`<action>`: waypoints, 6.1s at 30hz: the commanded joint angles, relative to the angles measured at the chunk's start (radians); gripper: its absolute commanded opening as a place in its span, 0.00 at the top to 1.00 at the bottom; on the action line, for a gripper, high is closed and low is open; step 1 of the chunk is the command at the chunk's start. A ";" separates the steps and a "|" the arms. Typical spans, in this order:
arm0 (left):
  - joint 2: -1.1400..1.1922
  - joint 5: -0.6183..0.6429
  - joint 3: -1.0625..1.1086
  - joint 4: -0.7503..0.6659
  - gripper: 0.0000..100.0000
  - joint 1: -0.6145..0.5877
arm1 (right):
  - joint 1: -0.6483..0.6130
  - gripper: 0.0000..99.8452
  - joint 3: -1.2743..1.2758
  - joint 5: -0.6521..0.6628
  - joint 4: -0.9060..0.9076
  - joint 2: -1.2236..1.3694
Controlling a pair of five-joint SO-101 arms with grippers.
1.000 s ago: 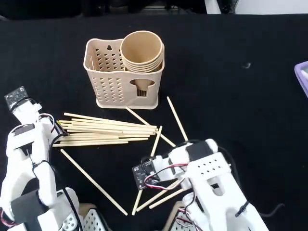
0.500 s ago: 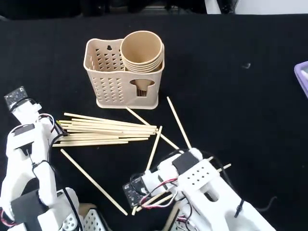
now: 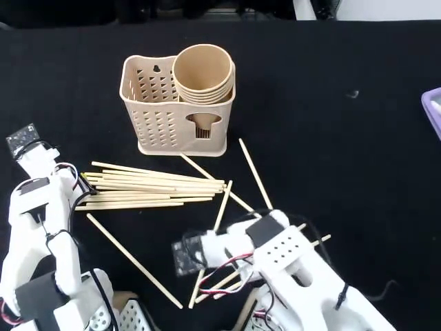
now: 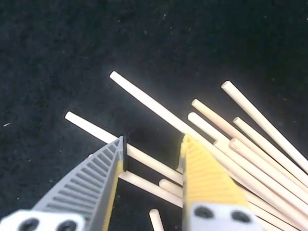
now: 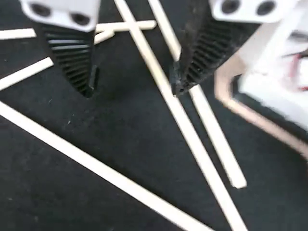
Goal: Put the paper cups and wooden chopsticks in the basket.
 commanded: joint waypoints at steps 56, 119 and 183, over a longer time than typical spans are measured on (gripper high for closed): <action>-0.015 0.009 -0.015 -0.015 0.81 -0.008 | 0.026 0.99 -0.386 -0.350 -0.014 -0.163; -0.015 0.009 -0.007 -0.015 0.81 -0.008 | 0.044 0.99 -1.512 -1.145 -0.792 0.556; -0.020 0.259 -0.031 -0.014 0.81 -0.275 | -0.227 0.73 -0.762 -0.709 -0.644 0.954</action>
